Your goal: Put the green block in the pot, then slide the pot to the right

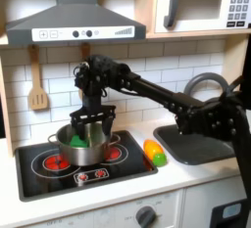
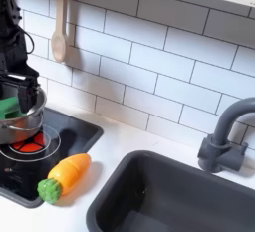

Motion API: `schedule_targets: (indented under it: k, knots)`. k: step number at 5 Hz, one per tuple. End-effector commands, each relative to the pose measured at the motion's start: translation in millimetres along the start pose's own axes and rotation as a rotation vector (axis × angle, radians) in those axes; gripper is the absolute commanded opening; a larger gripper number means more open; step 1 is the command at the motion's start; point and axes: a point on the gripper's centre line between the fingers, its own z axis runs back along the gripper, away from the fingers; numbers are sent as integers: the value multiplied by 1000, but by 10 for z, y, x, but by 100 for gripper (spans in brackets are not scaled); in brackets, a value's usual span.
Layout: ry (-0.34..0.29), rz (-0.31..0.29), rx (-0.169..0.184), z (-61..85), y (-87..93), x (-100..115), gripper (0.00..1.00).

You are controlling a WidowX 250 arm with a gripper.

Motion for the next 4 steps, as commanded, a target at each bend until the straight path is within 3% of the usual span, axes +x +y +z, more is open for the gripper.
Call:
schedule_targets:
  k: [1, 4]
  knots:
    - [36, -10, -6, -93, -48, -68, 100]
    - [74, -39, -30, -183, -223, -165, 100]
